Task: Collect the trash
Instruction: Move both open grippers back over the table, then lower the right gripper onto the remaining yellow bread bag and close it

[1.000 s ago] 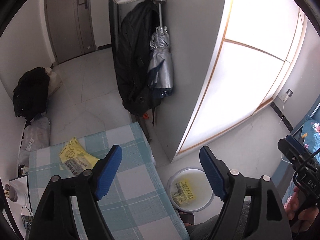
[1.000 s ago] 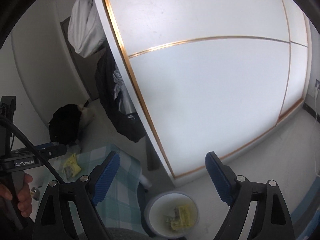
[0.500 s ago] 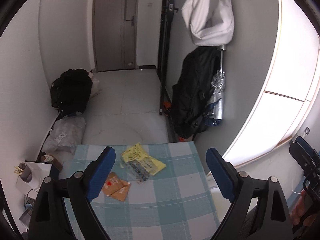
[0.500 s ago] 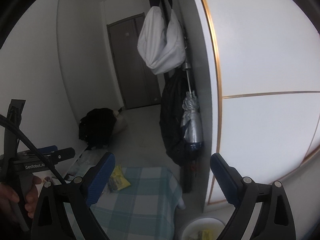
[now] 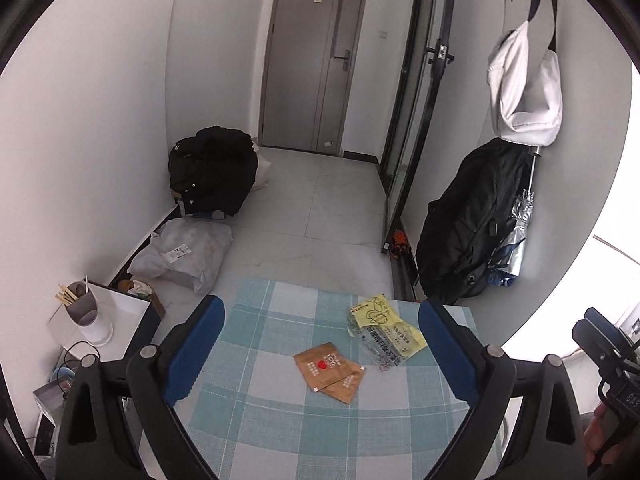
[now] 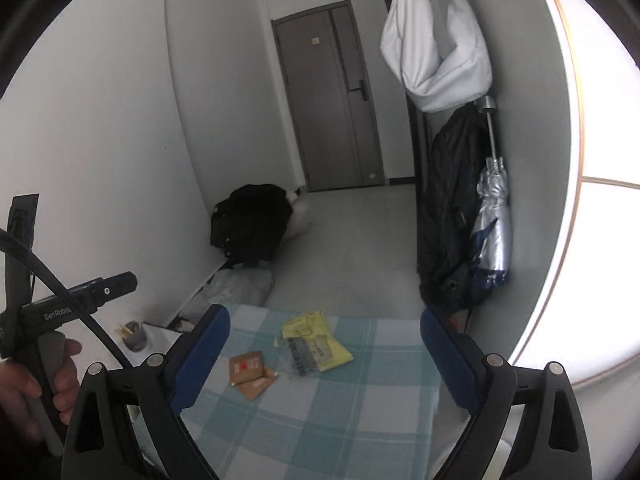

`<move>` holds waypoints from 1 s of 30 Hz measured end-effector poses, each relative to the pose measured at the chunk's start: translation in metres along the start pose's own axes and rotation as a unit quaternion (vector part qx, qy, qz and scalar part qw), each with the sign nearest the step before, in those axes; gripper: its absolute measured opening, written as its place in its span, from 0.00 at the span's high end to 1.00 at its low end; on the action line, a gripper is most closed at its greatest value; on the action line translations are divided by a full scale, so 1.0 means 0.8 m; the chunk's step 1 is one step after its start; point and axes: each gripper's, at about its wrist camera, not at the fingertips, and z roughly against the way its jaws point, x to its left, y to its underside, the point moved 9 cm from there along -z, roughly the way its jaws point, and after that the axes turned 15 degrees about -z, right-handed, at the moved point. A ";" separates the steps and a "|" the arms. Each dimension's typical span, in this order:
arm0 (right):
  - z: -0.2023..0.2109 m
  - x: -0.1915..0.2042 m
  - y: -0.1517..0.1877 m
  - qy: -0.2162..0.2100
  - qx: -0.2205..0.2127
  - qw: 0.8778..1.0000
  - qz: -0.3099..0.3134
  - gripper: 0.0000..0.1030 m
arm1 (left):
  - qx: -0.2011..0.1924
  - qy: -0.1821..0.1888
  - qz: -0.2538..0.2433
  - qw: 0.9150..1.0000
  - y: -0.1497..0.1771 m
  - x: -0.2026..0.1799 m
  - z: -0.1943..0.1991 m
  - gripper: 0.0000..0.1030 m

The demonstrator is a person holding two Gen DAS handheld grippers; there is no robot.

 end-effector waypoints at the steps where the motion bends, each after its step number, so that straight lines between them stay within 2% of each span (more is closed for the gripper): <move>1: -0.008 0.004 0.006 -0.002 0.005 1.000 0.002 0.06 | -0.002 -0.001 0.005 1.000 0.003 0.006 -0.004 0.07; 7: -0.057 0.018 0.037 -0.014 0.046 0.999 0.018 0.06 | -0.001 -0.002 0.013 1.000 0.028 0.039 -0.021 0.06; 15: -0.118 0.039 0.081 -0.014 0.105 0.993 0.054 0.06 | 0.038 0.002 0.056 0.998 0.054 0.075 -0.054 0.06; 22: -0.163 0.039 0.095 -0.020 0.144 0.988 0.045 0.06 | 0.068 0.013 0.091 0.993 0.061 0.095 -0.068 0.06; 27: -0.204 0.040 0.113 -0.017 0.194 0.978 0.070 0.06 | 0.089 0.041 0.114 0.989 0.068 0.098 -0.078 0.06; 30: -0.233 0.036 0.124 -0.003 0.207 0.973 0.102 0.06 | 0.095 0.047 0.120 0.987 0.070 0.100 -0.079 0.06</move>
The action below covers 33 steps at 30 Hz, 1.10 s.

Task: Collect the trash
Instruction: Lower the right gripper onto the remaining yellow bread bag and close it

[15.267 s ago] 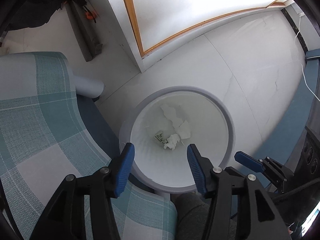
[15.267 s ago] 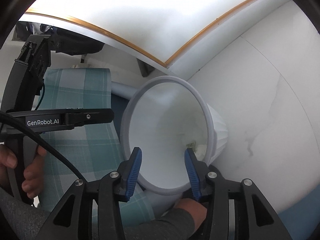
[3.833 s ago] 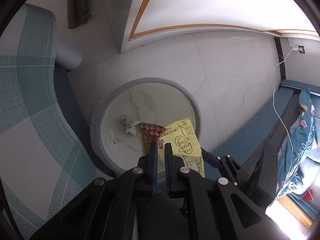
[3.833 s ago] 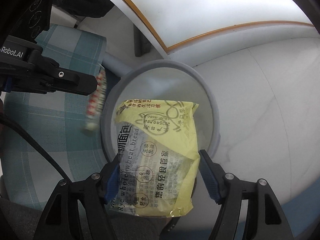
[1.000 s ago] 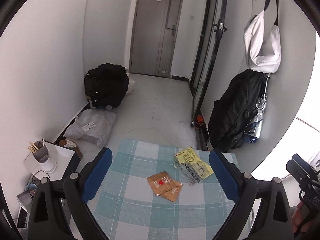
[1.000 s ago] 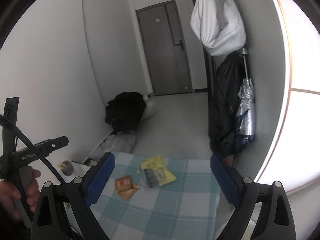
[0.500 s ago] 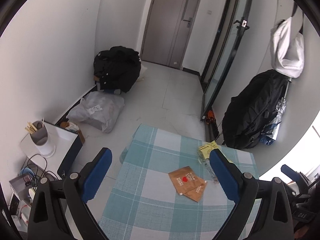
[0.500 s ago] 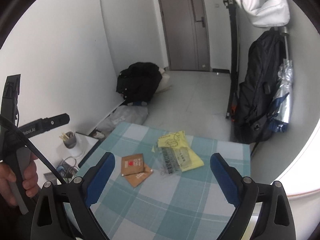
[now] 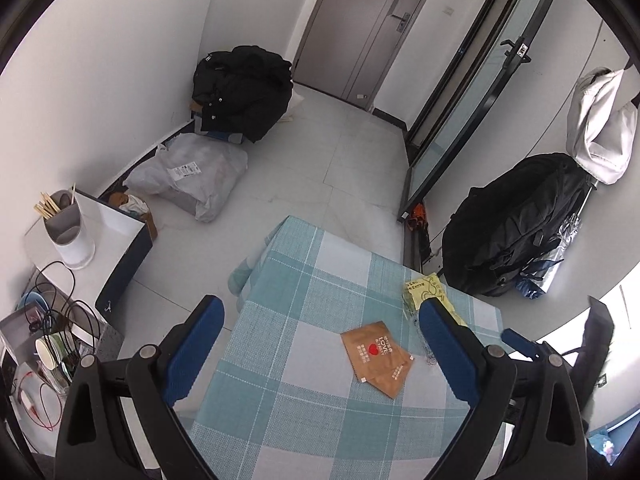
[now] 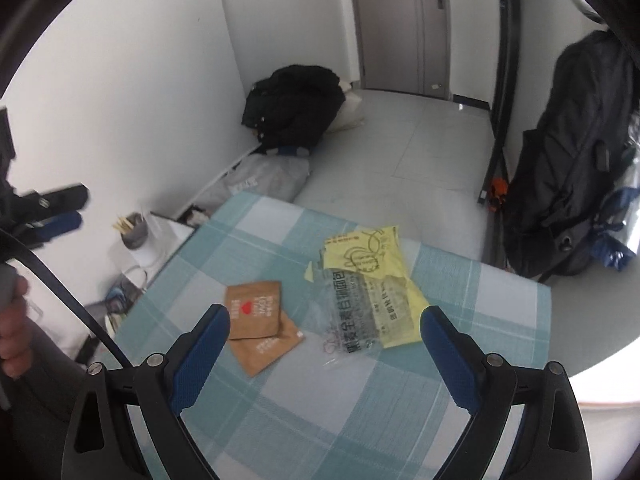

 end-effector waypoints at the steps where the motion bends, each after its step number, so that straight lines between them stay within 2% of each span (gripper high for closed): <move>1: -0.009 -0.002 0.001 0.008 0.005 1.000 0.007 0.06 | 0.001 0.002 0.001 1.000 0.000 0.001 0.000 0.06; 7: -0.081 -0.022 0.005 0.056 0.064 0.996 0.029 0.06 | 0.010 -0.001 0.016 1.000 0.000 0.013 -0.006 0.06; 10: -0.103 -0.026 0.006 0.070 0.067 0.994 0.045 0.06 | 0.018 -0.004 0.020 1.000 0.002 0.018 -0.012 0.06; 13: -0.115 -0.030 0.005 0.086 0.066 0.992 0.069 0.06 | 0.021 -0.025 0.018 0.999 0.002 0.026 -0.014 0.06; 22: -0.125 -0.044 0.008 0.067 0.081 0.993 0.046 0.08 | 0.040 -0.031 0.025 0.998 0.005 0.031 -0.029 0.06; 28: -0.120 -0.051 0.001 0.064 0.090 0.994 0.026 0.25 | 0.045 -0.037 0.014 0.998 0.005 0.025 -0.033 0.06; 30: -0.117 -0.057 -0.002 0.071 0.087 0.994 0.020 0.43 | 0.048 -0.039 0.013 0.998 0.007 0.025 -0.034 0.06; 33: -0.113 -0.063 -0.003 0.062 0.089 0.994 0.003 0.50 | 0.053 -0.040 0.013 0.998 0.008 0.024 -0.037 0.06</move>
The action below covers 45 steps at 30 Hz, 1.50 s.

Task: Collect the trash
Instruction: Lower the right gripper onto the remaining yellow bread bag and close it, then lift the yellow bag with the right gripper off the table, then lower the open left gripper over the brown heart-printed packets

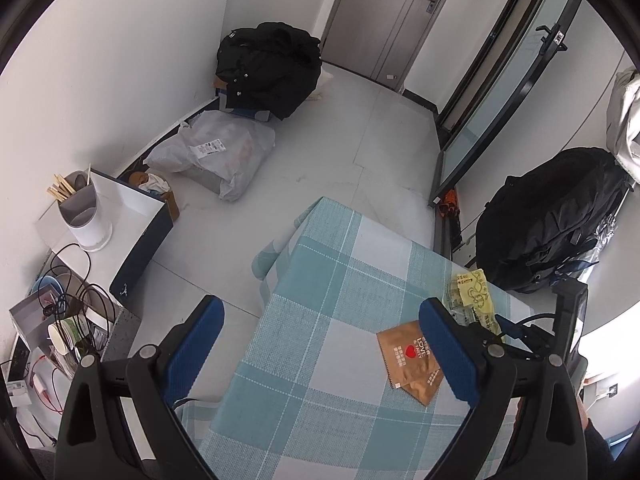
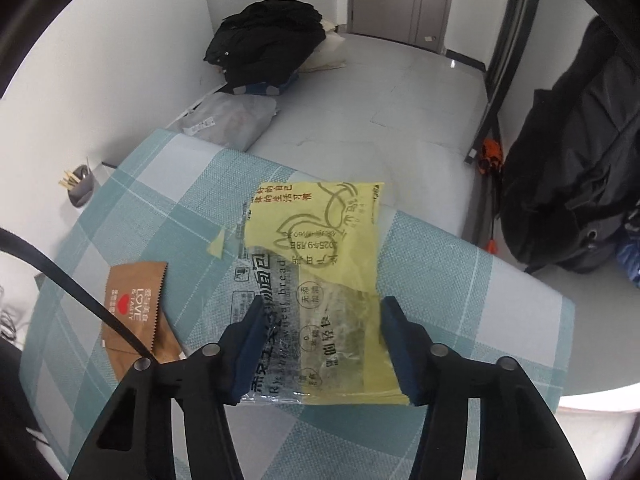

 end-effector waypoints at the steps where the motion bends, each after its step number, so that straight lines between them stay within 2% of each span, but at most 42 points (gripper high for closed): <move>1: 0.001 -0.002 0.001 -0.002 0.001 1.000 -0.003 0.52 | 0.001 0.001 0.000 1.000 0.001 0.000 0.000 0.06; 6: 0.006 -0.003 0.007 -0.019 0.008 1.000 -0.017 0.59 | 0.004 -0.004 -0.002 1.000 0.002 -0.002 -0.001 0.06; 14: 0.023 0.000 0.007 -0.048 0.004 0.998 -0.047 0.61 | 0.011 -0.002 0.004 1.000 0.004 -0.003 -0.006 0.06; 22: 0.062 -0.008 0.003 -0.067 -0.027 0.995 -0.065 0.61 | 0.015 -0.005 -0.006 1.000 0.003 -0.009 -0.009 0.06; 29: 0.119 -0.018 0.007 -0.078 -0.070 0.992 -0.071 0.61 | 0.029 0.004 -0.029 0.999 0.008 -0.024 -0.020 0.06; 35: 0.146 -0.024 0.037 -0.086 -0.079 0.990 -0.084 0.61 | 0.059 0.033 -0.075 0.995 0.020 -0.061 -0.043 0.06; 38: 0.157 -0.023 0.055 -0.090 -0.081 0.989 -0.079 0.61 | 0.078 0.034 -0.101 0.991 0.027 -0.078 -0.059 0.06; 42: 0.168 -0.016 0.075 -0.099 -0.087 0.989 -0.063 0.61 | 0.105 0.046 -0.154 0.981 0.037 -0.110 -0.083 0.06; 45: 0.165 -0.021 0.085 -0.103 -0.085 0.990 -0.054 0.61 | 0.111 0.022 -0.194 0.974 0.043 -0.119 -0.091 0.06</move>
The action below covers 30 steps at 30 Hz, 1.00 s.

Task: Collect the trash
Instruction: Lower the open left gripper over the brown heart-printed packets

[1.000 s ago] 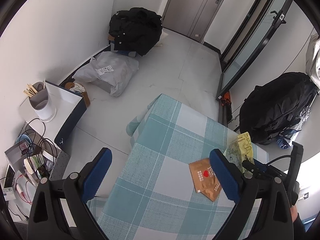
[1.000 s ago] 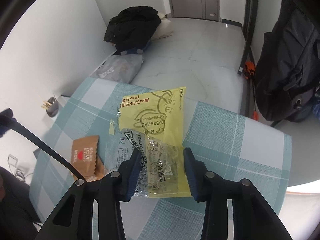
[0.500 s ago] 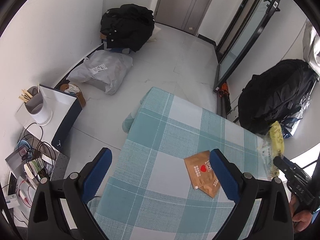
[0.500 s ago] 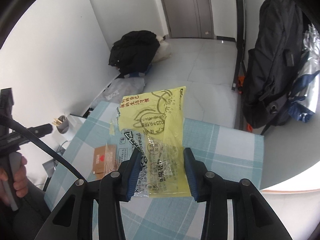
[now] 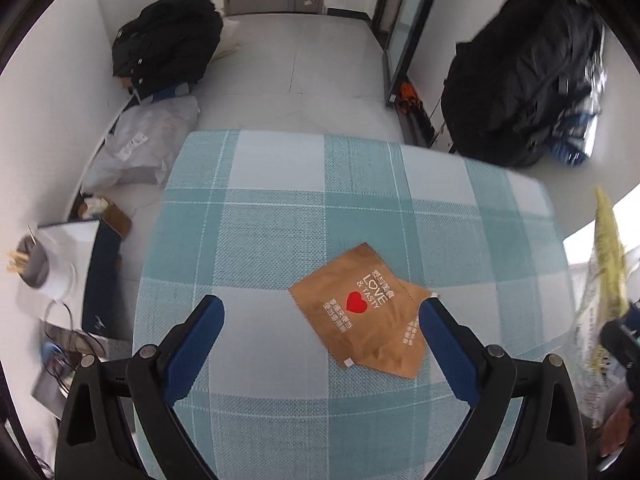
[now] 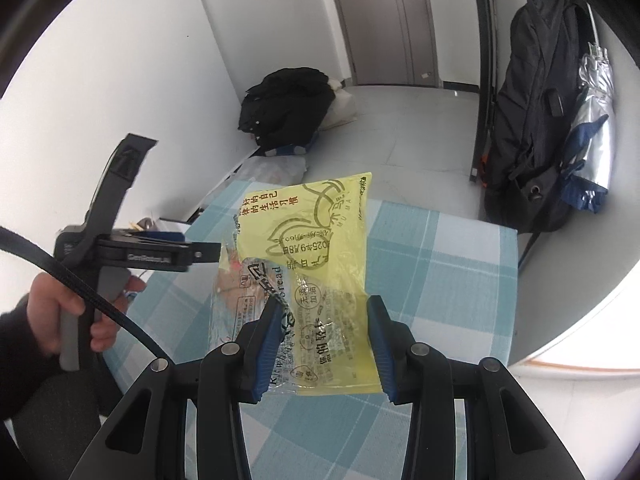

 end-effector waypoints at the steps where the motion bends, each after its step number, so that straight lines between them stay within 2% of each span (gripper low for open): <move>1: 0.000 -0.003 0.002 0.000 0.003 1.000 0.001 0.61 | 0.008 -0.011 -0.008 1.000 0.002 -0.001 -0.006 0.06; 6: 0.009 -0.026 0.007 0.004 0.001 1.000 -0.016 0.61 | 0.058 -0.028 -0.012 0.998 0.020 0.003 -0.032 0.05; 11: 0.023 -0.033 0.009 -0.006 -0.006 1.000 -0.026 0.61 | 0.060 -0.034 0.008 0.998 0.028 0.020 -0.027 0.05; 14: 0.025 -0.033 0.009 -0.008 -0.009 1.000 -0.023 0.61 | 0.071 -0.055 0.021 0.996 0.028 0.034 -0.026 0.05; 17: 0.031 -0.032 0.005 -0.013 -0.017 0.999 -0.025 0.61 | 0.063 -0.037 0.032 0.997 0.025 0.033 -0.023 0.05; 21: 0.040 -0.036 0.001 -0.017 -0.026 0.999 -0.033 0.60 | 0.085 -0.074 0.012 0.994 0.024 0.035 -0.028 0.05; 23: 0.043 -0.038 0.000 -0.016 -0.028 0.999 -0.037 0.60 | 0.081 -0.052 0.026 0.995 0.022 0.032 -0.028 0.05; 25: 0.044 -0.043 -0.001 -0.015 -0.028 0.999 -0.043 0.60 | 0.074 0.000 0.052 0.996 0.018 0.023 -0.028 0.05; 27: 0.045 -0.047 -0.001 -0.013 -0.028 0.998 -0.050 0.60 | 0.079 0.029 0.066 0.994 0.016 0.016 -0.032 0.05; 30: 0.047 -0.048 0.000 -0.013 -0.029 0.998 -0.053 0.60 | 0.094 0.024 0.065 0.993 0.010 0.009 -0.040 0.05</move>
